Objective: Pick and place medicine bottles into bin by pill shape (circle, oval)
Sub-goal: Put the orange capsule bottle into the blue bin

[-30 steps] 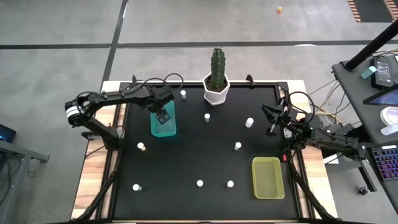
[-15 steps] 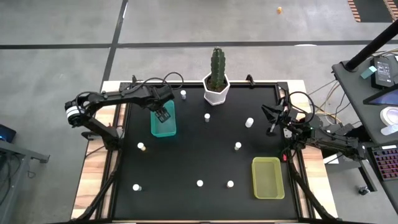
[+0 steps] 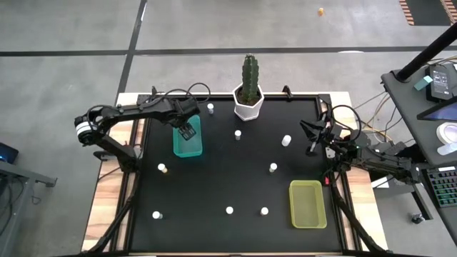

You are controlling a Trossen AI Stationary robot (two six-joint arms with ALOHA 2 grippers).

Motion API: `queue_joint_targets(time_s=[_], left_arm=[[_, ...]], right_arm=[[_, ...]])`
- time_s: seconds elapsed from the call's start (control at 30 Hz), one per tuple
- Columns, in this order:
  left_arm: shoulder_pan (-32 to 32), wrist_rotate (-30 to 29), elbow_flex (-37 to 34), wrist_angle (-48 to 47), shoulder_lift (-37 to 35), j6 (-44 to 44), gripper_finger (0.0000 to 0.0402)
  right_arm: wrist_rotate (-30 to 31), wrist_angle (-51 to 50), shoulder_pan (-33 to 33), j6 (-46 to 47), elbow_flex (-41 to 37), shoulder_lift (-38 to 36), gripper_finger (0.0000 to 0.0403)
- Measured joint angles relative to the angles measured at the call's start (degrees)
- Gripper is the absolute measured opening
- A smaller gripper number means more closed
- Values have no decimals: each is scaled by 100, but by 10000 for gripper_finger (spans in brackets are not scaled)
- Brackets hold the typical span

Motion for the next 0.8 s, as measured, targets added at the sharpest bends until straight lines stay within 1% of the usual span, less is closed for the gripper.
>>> queue_joint_targets(time_s=[0.6, 0.8], left_arm=[[0, 20, 0, 13, 0, -143, 198], [-2, 20, -2, 28, 0, -421, 198]], right_arm=[[0, 0, 1, 0, 0, 0, 34], [0, -2, 0, 0, 0, 0, 34]])
